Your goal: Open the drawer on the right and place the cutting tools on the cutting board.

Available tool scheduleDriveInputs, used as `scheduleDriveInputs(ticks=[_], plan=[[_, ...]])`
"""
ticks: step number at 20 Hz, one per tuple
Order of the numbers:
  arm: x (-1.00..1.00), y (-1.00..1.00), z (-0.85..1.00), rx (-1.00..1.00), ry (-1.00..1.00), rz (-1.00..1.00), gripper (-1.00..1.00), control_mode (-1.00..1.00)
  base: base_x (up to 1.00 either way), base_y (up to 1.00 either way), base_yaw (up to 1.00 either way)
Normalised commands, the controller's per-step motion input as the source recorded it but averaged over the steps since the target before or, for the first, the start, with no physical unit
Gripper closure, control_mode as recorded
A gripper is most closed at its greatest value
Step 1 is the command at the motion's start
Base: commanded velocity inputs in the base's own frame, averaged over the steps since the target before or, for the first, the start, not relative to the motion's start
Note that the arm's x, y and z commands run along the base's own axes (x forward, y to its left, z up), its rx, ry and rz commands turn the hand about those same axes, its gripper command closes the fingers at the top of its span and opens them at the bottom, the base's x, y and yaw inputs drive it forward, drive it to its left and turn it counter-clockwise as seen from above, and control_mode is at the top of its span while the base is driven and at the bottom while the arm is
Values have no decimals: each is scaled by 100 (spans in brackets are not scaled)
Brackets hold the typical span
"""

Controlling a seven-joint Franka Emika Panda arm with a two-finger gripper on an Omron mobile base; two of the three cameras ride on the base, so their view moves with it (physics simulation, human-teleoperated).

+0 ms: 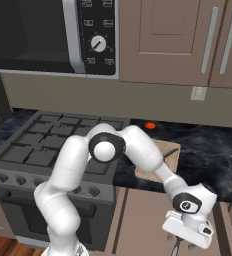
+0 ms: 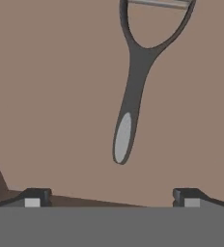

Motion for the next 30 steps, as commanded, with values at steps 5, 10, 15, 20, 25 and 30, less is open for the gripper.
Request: scheduleDriveInputs(ticks=[5, 10, 15, 20, 25, 30], plan=[[-1, -1, -6, 0, -21, 4, -100, -100, 0, 0, 0], [1, 0, -2, 0, -20, 3, -100, -100, 0, 0, 0], [1, -7, -4, 0, -13, 4, -100, -100, 0, 0, 0], [0, -1, -6, 0, -7, 3, -100, -100, 0, 0, 0], [18, -3, -8, 0, -1, 1, -100, -100, 0, 0, 0], [52, -20, -2, 0, 0, 0, -100, -100, 0, 0, 0]])
